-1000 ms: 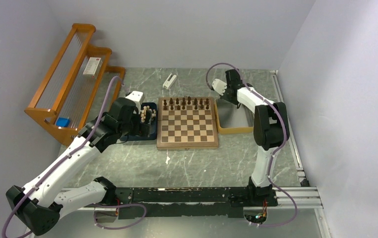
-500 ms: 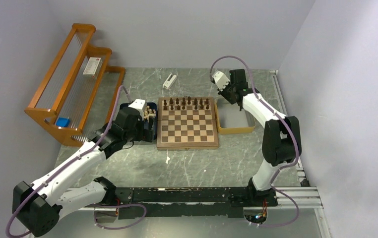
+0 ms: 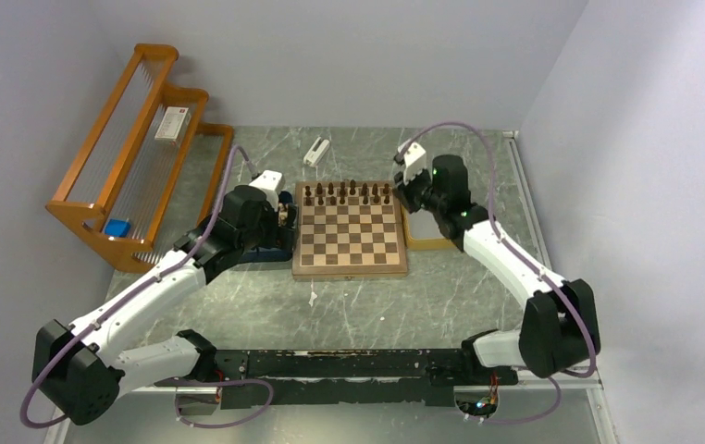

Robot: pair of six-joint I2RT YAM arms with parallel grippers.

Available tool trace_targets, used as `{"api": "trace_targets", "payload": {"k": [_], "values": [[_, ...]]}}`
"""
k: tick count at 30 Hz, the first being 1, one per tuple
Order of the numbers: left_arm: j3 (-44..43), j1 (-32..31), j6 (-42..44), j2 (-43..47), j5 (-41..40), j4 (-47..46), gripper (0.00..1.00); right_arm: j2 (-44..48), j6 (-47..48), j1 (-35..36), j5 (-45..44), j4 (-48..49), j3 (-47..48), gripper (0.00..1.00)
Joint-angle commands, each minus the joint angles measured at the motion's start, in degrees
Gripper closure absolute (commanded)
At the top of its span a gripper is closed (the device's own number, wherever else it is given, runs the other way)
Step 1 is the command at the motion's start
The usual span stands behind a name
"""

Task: Set up the chess pieces on the board
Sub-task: Place the chess piece on the chessboard.

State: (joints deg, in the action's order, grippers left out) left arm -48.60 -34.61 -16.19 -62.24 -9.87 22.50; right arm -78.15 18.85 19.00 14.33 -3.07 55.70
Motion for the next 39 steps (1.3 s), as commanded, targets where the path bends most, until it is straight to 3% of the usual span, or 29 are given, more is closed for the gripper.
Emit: {"api": "trace_targets", "payload": {"k": [1, 8, 14, 17, 30, 39], "values": [[1.7, 1.82, 5.53, 1.93, 2.33, -3.2, 0.01, 3.36, -10.32, 5.0, 1.73, 13.0, -9.4, 0.88], [0.95, 2.79, 11.94, 6.14, 9.91, -0.91, 0.01, 4.44, -20.41, 12.36, -2.66, 28.99, -19.4, 0.88], [6.11, 2.71, 11.14, 12.03, 6.28, -3.34, 0.01, -1.65, -18.43, 16.93, -8.03, 39.49, -21.61, 0.87], [5.39, 2.71, 11.75, 12.47, 7.17, -2.82, 0.01, -4.2, -13.41, 17.82, -8.77, 38.26, -19.63, 0.86], [4.82, 2.63, 12.14, 13.67, 10.02, -2.9, 0.01, -17.44, -14.64, 19.47, -9.38, 44.63, -18.46, 0.83], [4.54, 2.66, 12.23, 13.72, 9.97, -2.46, 0.01, -16.97, -13.78, 19.95, -8.94, 43.47, -21.42, 0.72]]}}
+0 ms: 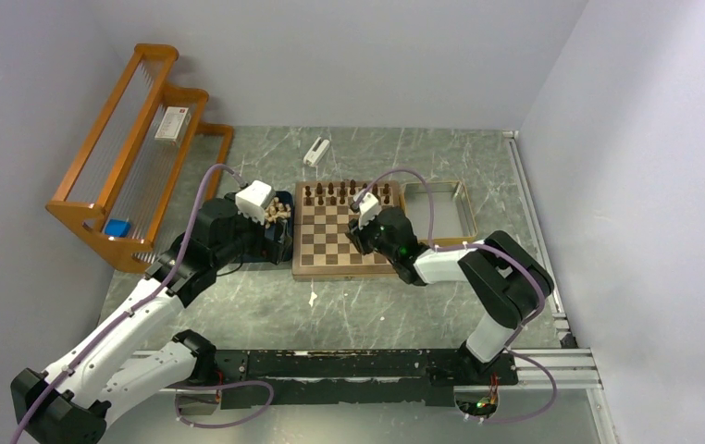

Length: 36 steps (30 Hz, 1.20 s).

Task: Set up the chess pieces on the board
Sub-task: Place the chess piece on the chessboard, then pick up the chess piece from the chessboard.

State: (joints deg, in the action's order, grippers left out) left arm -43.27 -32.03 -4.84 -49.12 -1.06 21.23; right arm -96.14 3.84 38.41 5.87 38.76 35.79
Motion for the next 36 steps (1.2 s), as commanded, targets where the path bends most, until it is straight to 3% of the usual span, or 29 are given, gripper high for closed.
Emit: {"api": "trace_targets", "payload": {"k": [1, 5, 12, 15, 20, 30, 36], "values": [[-0.77, 0.07, 0.81, 0.82, 1.15, -1.19, 0.01, 1.38, 1.5, 0.54, -0.55, 1.14, -1.66, 0.71], [-0.54, 0.09, 0.8, 1.35, 1.15, -1.11, 0.01, 3.03, 2.49, 0.57, -1.11, -5.01, 0.15, 0.62], [-0.77, 0.09, 0.89, 1.4, 1.15, -0.84, 0.01, 6.49, 1.97, 0.54, -3.53, -19.33, 6.92, 0.57], [-0.84, 0.05, 0.97, 1.69, -0.46, -0.78, 0.01, 6.4, -0.86, 0.46, -5.46, -25.27, 10.04, 0.58], [-0.65, 0.09, 0.97, 2.99, -2.01, -0.78, 0.01, 3.5, -6.05, 0.49, -6.61, -37.04, 17.34, 0.69], [-0.68, 0.05, 1.24, 2.8, -2.01, -0.4, 0.01, -0.62, -15.31, 0.48, -8.3, -47.65, 24.3, 0.68], [-0.77, 0.06, 1.33, 3.2, -1.98, -0.33, 0.01, -1.82, -17.57, 0.59, -7.61, -46.66, 24.7, 0.64]]}}
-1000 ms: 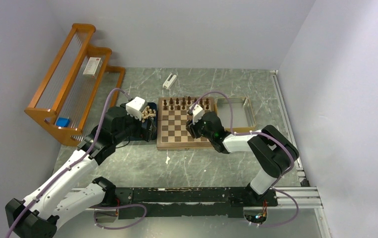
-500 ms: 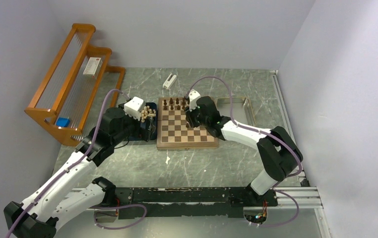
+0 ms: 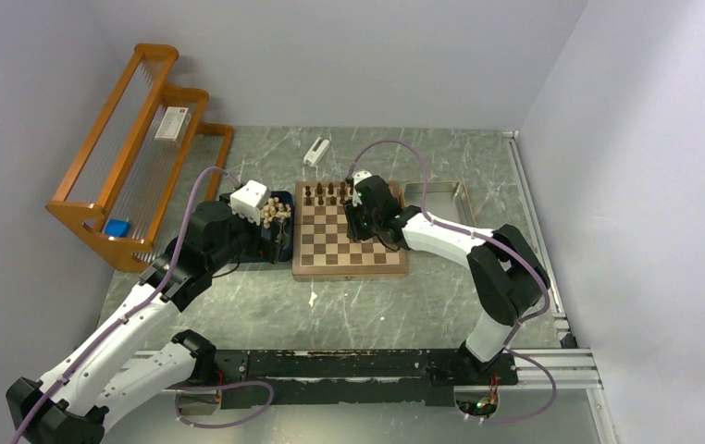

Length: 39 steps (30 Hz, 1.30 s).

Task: Set up the chess pieces on the board
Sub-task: Pick up the chess piece from the chessboard.

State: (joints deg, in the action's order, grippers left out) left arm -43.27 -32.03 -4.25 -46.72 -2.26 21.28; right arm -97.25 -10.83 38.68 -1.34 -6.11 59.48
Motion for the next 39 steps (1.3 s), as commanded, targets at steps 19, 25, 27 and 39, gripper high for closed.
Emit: {"api": "trace_targets", "payload": {"k": [19, 25, 27, 39], "values": [[-0.77, 0.04, 0.87, 0.68, -0.73, -0.35, 0.01, -4.04, -3.42, 1.7, -3.41, -5.43, 5.0, 0.69], [-0.94, 0.08, 0.9, 0.34, 0.08, -0.37, 0.01, -4.42, -3.36, 2.14, -4.65, -6.34, 5.71, 0.71], [-0.9, 0.09, 0.85, 0.49, -0.11, -0.36, 0.01, -4.71, -3.3, 2.1, -4.75, -6.66, 5.91, 0.71], [-0.79, 0.09, 0.91, 0.8, -0.08, -0.36, 0.01, -4.92, -2.45, 2.43, -5.6, -8.02, 7.48, 0.84]]}}
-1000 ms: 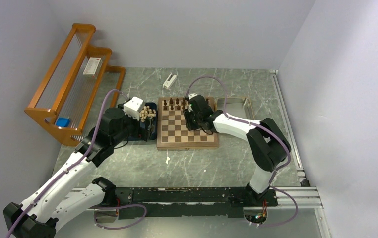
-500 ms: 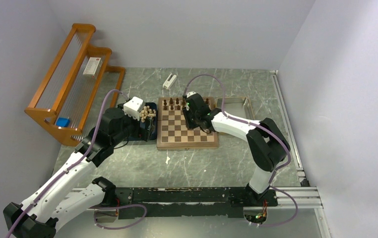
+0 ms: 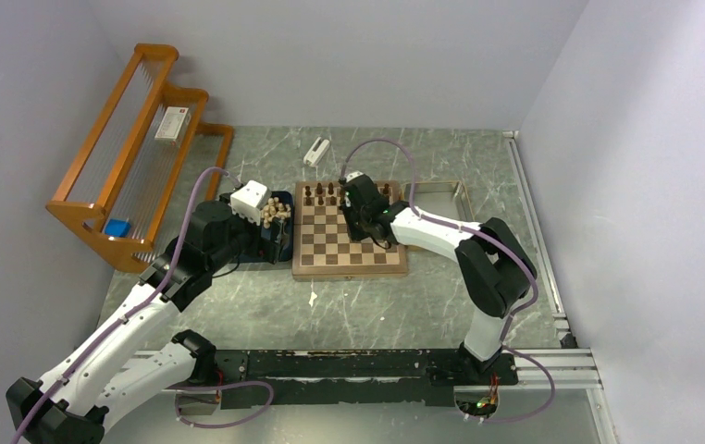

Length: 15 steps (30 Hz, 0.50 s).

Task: Set up the chess pieces on the board
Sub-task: Pick up the chess piece from the chessboard.

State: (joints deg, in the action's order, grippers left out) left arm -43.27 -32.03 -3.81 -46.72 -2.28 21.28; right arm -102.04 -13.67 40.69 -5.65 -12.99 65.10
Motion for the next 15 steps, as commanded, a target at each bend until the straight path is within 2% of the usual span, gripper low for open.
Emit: {"api": "trace_targets", "payload": {"k": [1, 7, 15], "values": [[-0.77, 0.07, 0.47, 0.82, -0.09, -0.36, 0.01, -0.05, 0.34, 0.42, -1.43, -1.23, 2.07, 0.85], [-0.85, 0.04, 0.47, 0.67, -0.02, -0.45, 0.01, -0.18, 0.5, 0.41, -3.57, -2.23, 4.11, 0.85], [-0.86, 0.04, 0.52, 0.92, -0.14, -0.44, 0.01, -4.62, -1.02, -0.14, -7.9, -5.1, 11.46, 0.86]]}}
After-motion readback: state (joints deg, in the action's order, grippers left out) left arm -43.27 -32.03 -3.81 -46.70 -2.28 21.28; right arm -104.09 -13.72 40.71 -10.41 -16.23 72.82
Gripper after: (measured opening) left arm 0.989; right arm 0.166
